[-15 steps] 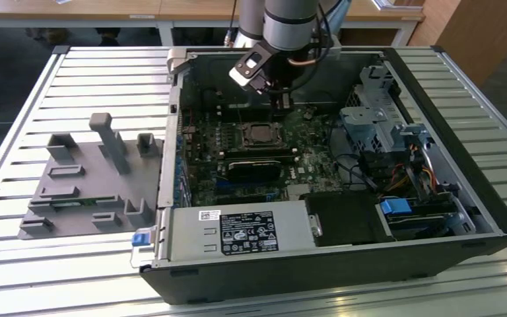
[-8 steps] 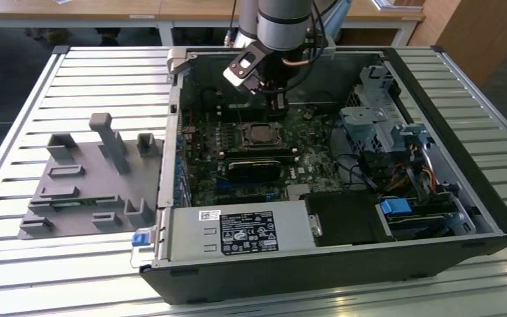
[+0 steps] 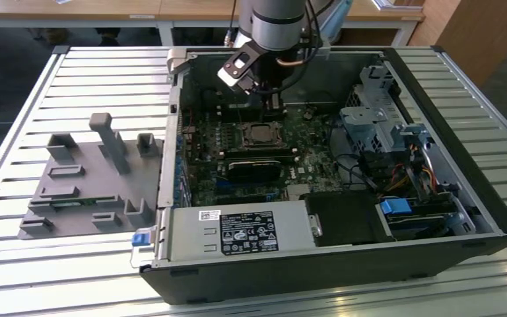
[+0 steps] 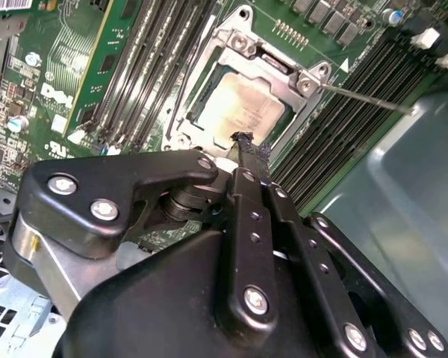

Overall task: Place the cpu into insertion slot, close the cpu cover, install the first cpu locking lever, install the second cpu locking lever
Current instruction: 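Close the cpu cover, then install the first cpu locking lever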

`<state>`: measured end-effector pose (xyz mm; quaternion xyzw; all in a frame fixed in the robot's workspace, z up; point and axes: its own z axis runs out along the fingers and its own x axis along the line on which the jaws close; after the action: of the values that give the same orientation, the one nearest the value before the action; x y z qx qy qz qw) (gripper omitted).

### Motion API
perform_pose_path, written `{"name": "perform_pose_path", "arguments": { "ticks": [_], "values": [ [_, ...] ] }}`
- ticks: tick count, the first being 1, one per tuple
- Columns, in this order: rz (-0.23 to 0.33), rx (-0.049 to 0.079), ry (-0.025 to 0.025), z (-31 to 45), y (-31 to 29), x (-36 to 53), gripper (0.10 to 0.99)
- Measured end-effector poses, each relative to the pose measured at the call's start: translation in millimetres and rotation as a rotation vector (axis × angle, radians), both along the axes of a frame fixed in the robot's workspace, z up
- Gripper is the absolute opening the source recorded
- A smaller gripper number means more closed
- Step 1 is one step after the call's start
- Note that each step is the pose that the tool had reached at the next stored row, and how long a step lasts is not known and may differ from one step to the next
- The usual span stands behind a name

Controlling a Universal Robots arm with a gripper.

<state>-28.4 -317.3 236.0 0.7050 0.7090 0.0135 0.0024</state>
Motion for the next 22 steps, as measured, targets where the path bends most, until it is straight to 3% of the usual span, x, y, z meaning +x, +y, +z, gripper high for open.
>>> {"name": "perform_pose_path", "arguments": {
  "ticks": [13, 22],
  "values": [
    [0.000, 0.000, 0.0000, 0.0, 0.0, -7.9, 0.106],
    [0.000, 0.000, 0.0001, 1.4, 0.0, -8.5, 0.106]
  ]
}}
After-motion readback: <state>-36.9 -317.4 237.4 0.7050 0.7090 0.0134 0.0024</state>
